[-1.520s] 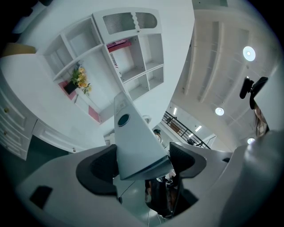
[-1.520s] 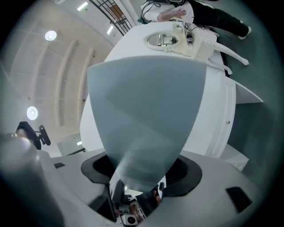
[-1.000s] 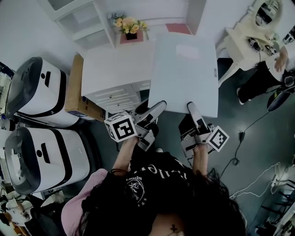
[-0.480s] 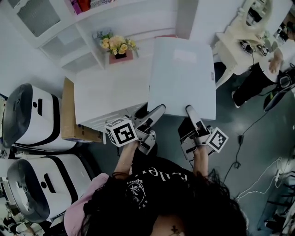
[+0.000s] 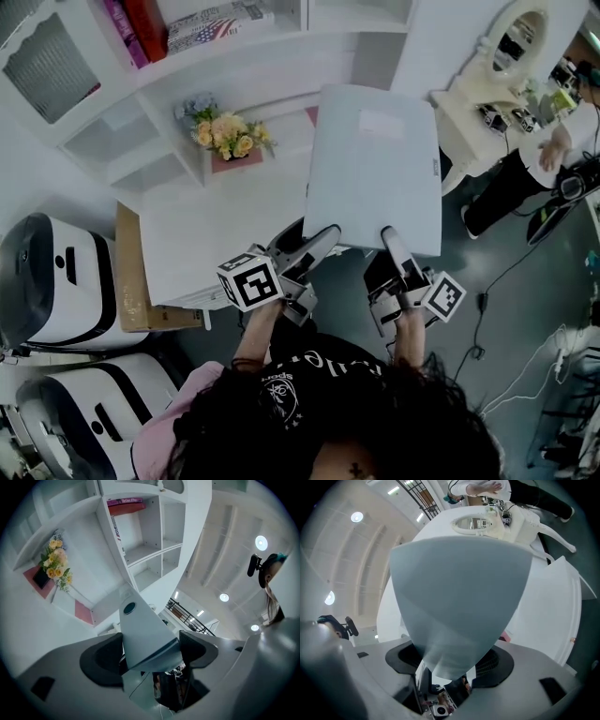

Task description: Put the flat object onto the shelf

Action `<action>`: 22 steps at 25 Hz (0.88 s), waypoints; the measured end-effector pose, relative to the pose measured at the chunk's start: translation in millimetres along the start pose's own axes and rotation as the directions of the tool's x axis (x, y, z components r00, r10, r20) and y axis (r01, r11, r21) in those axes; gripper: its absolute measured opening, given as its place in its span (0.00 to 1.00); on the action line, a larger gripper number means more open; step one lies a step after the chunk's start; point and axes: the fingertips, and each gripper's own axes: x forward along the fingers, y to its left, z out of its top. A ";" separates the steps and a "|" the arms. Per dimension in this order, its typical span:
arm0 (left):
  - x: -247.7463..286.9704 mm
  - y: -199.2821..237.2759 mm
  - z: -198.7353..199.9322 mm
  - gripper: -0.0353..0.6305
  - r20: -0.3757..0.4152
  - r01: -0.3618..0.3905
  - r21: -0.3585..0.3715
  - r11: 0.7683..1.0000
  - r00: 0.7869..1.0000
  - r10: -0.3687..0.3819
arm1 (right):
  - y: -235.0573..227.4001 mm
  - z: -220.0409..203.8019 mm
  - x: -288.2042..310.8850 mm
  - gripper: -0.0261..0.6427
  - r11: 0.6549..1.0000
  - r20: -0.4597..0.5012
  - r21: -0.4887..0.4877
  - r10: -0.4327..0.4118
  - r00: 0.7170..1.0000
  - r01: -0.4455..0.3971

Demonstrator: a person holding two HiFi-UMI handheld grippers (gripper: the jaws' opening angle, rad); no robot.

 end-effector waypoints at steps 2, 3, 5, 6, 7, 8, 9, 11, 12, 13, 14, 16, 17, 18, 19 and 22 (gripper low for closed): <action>9.2 6.5 14.2 0.61 -0.004 0.017 0.005 1.000 1.000 -0.017 | -0.6 7.2 15.6 0.49 1.000 0.009 -0.014 0.002 1.000 -0.002; 14.5 8.7 21.6 0.61 -0.005 0.028 0.010 1.000 1.000 -0.028 | -0.2 11.5 23.0 0.49 1.000 0.015 -0.023 0.005 1.000 -0.005; 26.5 10.8 35.9 0.61 -0.008 0.053 0.023 0.998 0.999 -0.053 | 2.3 21.5 36.3 0.49 0.999 0.030 -0.040 0.015 0.999 -0.013; 32.8 11.0 42.4 0.61 -0.010 0.067 0.030 0.997 0.998 -0.066 | 4.0 27.0 42.0 0.49 0.999 0.037 -0.051 0.020 0.999 -0.018; 39.1 11.0 48.2 0.61 -0.015 0.080 0.038 0.996 0.997 -0.080 | 5.8 32.5 47.2 0.49 0.998 0.042 -0.064 0.025 0.999 -0.022; 45.3 10.9 53.5 0.61 -0.022 0.093 0.043 0.995 0.995 -0.092 | 7.6 38.0 52.2 0.49 0.997 0.047 -0.079 0.031 0.998 -0.027; 51.2 10.7 58.3 0.61 -0.030 0.105 0.047 0.993 0.994 -0.104 | 9.7 43.4 56.8 0.49 0.995 0.052 -0.097 0.037 0.998 -0.032; 62.8 10.0 66.3 0.61 -0.044 0.130 0.055 0.990 0.991 -0.127 | 13.4 53.9 64.2 0.49 0.990 0.063 -0.133 0.049 0.997 -0.040; 68.6 9.7 69.9 0.61 -0.049 0.146 0.060 0.987 0.989 -0.143 | 15.2 58.9 67.4 0.49 0.988 0.067 -0.147 0.054 0.996 -0.043; 74.4 9.1 73.6 0.61 -0.052 0.162 0.067 0.985 0.986 -0.159 | 17.0 63.8 70.7 0.49 0.986 0.070 -0.158 0.057 0.996 -0.046; 79.7 8.3 77.6 0.61 -0.053 0.175 0.073 0.982 0.984 -0.171 | 18.6 68.4 74.0 0.49 0.985 0.073 -0.165 0.059 0.996 -0.047; 88.7 5.9 85.7 0.61 -0.050 0.189 0.083 0.979 0.981 -0.185 | 21.8 76.3 80.5 0.49 0.984 0.071 -0.172 0.064 0.995 -0.051; 92.5 4.6 89.5 0.61 -0.048 0.192 0.086 0.978 0.981 -0.189 | 23.5 80.1 83.8 0.49 0.983 0.067 -0.178 0.068 0.995 -0.055; 96.3 3.4 93.2 0.61 -0.047 0.196 0.092 0.976 0.980 -0.192 | 25.3 83.9 87.2 0.49 0.981 0.063 -0.184 0.074 0.995 -0.061; 99.9 2.5 96.8 0.61 -0.044 0.198 0.098 0.975 0.980 -0.195 | 26.9 87.9 90.8 0.49 0.979 0.059 -0.191 0.081 0.995 -0.068; 109.8 2.6 106.7 0.61 -0.028 0.193 0.108 0.975 0.981 -0.191 | 29.6 99.9 102.7 0.49 0.975 0.046 -0.202 0.099 0.994 -0.088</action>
